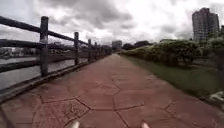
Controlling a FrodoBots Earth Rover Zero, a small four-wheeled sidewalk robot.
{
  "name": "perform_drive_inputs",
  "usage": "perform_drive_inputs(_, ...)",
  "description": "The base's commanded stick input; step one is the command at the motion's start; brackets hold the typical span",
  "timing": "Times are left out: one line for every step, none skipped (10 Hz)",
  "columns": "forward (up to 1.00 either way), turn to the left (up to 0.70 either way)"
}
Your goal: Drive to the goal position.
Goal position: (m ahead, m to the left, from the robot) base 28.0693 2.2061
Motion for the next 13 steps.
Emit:
perform_drive_inputs(0.70, 0.00)
perform_drive_inputs(0.70, 0.00)
perform_drive_inputs(0.70, -0.02)
perform_drive_inputs(0.70, -0.26)
perform_drive_inputs(0.70, 0.00)
perform_drive_inputs(0.70, 0.00)
perform_drive_inputs(0.70, 0.00)
perform_drive_inputs(0.70, 0.00)
perform_drive_inputs(0.70, 0.00)
perform_drive_inputs(0.70, 0.00)
perform_drive_inputs(0.70, 0.00)
perform_drive_inputs(0.70, 0.00)
perform_drive_inputs(0.70, 0.00)
